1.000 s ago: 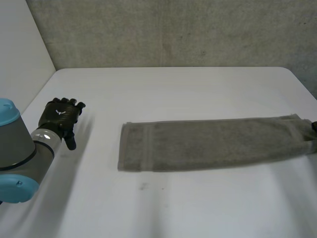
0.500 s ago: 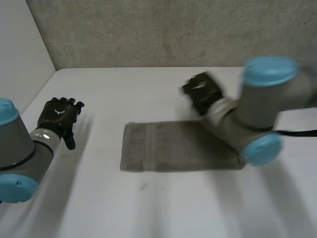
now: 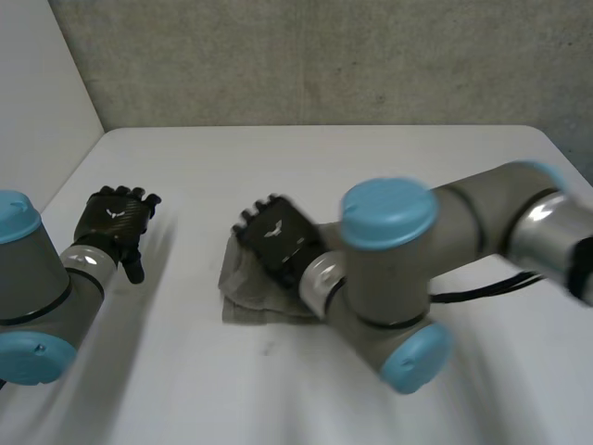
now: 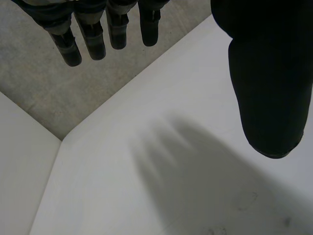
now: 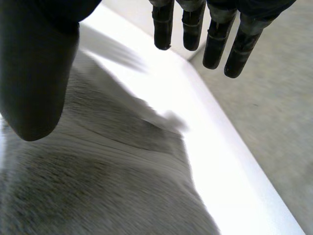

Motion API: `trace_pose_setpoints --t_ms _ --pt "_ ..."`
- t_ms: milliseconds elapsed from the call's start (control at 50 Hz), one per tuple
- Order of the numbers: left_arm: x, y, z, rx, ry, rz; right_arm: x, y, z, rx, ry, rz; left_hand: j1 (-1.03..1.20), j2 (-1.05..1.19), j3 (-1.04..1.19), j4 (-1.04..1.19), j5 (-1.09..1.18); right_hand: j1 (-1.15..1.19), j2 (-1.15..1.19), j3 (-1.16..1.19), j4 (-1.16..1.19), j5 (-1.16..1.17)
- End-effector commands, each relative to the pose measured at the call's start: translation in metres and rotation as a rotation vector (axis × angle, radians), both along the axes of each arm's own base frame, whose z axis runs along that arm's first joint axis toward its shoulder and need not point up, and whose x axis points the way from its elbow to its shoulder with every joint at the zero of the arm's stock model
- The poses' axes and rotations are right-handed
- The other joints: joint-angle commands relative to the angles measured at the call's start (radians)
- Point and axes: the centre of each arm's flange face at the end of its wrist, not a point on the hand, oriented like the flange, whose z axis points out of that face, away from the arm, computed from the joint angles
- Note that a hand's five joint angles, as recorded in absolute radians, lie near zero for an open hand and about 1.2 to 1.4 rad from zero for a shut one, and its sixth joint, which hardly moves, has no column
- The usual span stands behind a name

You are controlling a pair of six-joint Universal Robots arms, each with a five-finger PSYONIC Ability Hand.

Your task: Fold the towel.

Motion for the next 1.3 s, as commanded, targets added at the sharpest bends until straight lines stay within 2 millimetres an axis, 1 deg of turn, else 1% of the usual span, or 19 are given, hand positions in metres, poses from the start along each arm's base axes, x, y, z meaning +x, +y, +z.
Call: trace_pose_setpoints --t_ms 20,100,260,360,400,520,640,700,720,740,780,880,940,1020,1060,1080,1100,1160,1300 --pt "-0.002 0.002 0.000 0.002 -0.001 -0.007 -0.066 -0.035 0.026 0.135 -0.120 -0.179 0.000 0.010 0.006 0.007 -0.025 -0.063 -0.080 -0.070 -0.085 -0.061" --pt "-0.005 0.004 0.000 -0.001 -0.005 -0.017 -0.108 -0.048 0.007 0.231 -0.089 -0.275 0.000 0.010 0.006 0.007 -0.025 -0.063 -0.080 -0.070 -0.085 -0.061" --pt "-0.029 0.018 0.006 -0.022 -0.001 -0.096 -0.141 -0.049 -0.032 0.315 -0.046 -0.326 0.000 0.010 0.006 0.007 -0.025 -0.063 -0.080 -0.070 -0.085 -0.061" --pt "-0.035 0.023 0.008 -0.027 0.000 -0.116 -0.151 -0.052 -0.047 0.265 -0.021 -0.349 0.000 0.010 0.006 0.007 -0.025 0.531 0.514 0.525 0.509 0.533" --pt "-0.036 0.026 0.008 -0.024 0.001 -0.120 -0.161 -0.059 -0.050 0.230 0.005 -0.369 0.000 0.010 0.006 0.007 -0.025 1.139 1.121 1.132 1.117 1.141" --pt "-0.035 0.026 0.007 -0.020 0.002 -0.117 -0.168 -0.072 -0.042 0.161 0.025 -0.393 0.000 0.010 0.006 0.007 -0.025 1.159 1.141 1.152 1.136 1.160" --pt "-0.031 0.023 0.011 -0.030 0.006 -0.099 -0.154 -0.092 -0.004 -0.020 0.013 -0.382 0.000 0.010 0.006 0.007 -0.025 1.159 1.141 1.152 1.136 1.160" --pt "-0.031 0.023 0.016 -0.045 0.010 -0.098 -0.107 -0.072 0.019 -0.099 -0.030 -0.240 0.000 0.010 0.006 0.007 -0.025 1.159 1.141 1.152 1.136 1.160" --pt "-0.031 0.023 0.019 -0.053 0.014 -0.099 -0.076 -0.053 0.024 -0.124 -0.049 -0.141 0.000 0.010 0.006 0.007 -0.025 1.159 1.141 1.152 1.136 1.160" --pt "-0.031 0.023 0.019 -0.053 0.014 -0.099 -0.075 -0.053 0.024 -0.124 -0.050 -0.140 0.000 0.010 0.006 0.007 -0.025 1.159 1.141 1.152 1.136 1.160" --pt "-0.032 0.022 0.028 -0.078 0.021 -0.100 -0.027 -0.020 0.012 -0.113 -0.042 0.013 0.000 0.010 0.006 0.007 -0.025 1.159 1.141 1.152 1.136 1.160" --pt "-0.032 0.023 0.042 -0.113 0.056 -0.095 0.013 0.032 -0.027 -0.102 0.115 0.245 0.000 0.010 0.006 0.007 -0.025 1.159 1.141 1.152 1.136 1.160" --pt "-0.031 0.021 0.050 -0.124 0.107 -0.085 0.016 0.056 -0.050 -0.128 0.253 0.369 0.004 0.013 0.010 0.011 -0.021 1.159 1.141 1.152 1.136 1.160" --pt "-0.032 0.020 0.055 -0.122 0.151 -0.082 0.012 0.058 -0.050 -0.153 0.299 0.383 0.007 0.016 0.013 0.014 -0.018 1.159 1.141 1.152 1.136 1.160" --pt "-0.035 0.020 0.057 -0.127 0.164 -0.088 0.011 0.053 -0.043 -0.156 0.276 0.352 0.007 0.016 0.013 0.014 -0.018 0.945 0.928 0.939 0.923 0.947" --pt "-0.037 0.021 0.060 -0.129 0.173 -0.095 0.008 0.048 -0.032 -0.133 0.229 0.305 0.007 0.016 0.013 0.014 -0.018 0.242 0.225 0.236 0.220 0.244" --pt "-0.039 0.021 0.060 -0.126 0.175 -0.099 0.002 0.038 -0.019 -0.084 0.160 0.243 0.007 0.016 0.013 0.014 -0.018 -0.063 -0.080 -0.070 -0.085 -0.061" --pt "-0.045 0.023 0.061 -0.119 0.174 -0.116 -0.018 0.009 0.006 0.038 -0.008 0.105 0.007 0.016 0.013 0.014 -0.018 -0.063 -0.080 -0.070 -0.085 -0.061" --pt "-0.073 0.033 0.059 -0.102 0.189 -0.194 -0.052 -0.015 0.037 0.283 -0.292 -0.050 0.018 0.028 0.025 0.026 -0.007 -0.063 -0.080 -0.070 -0.085 -0.061"
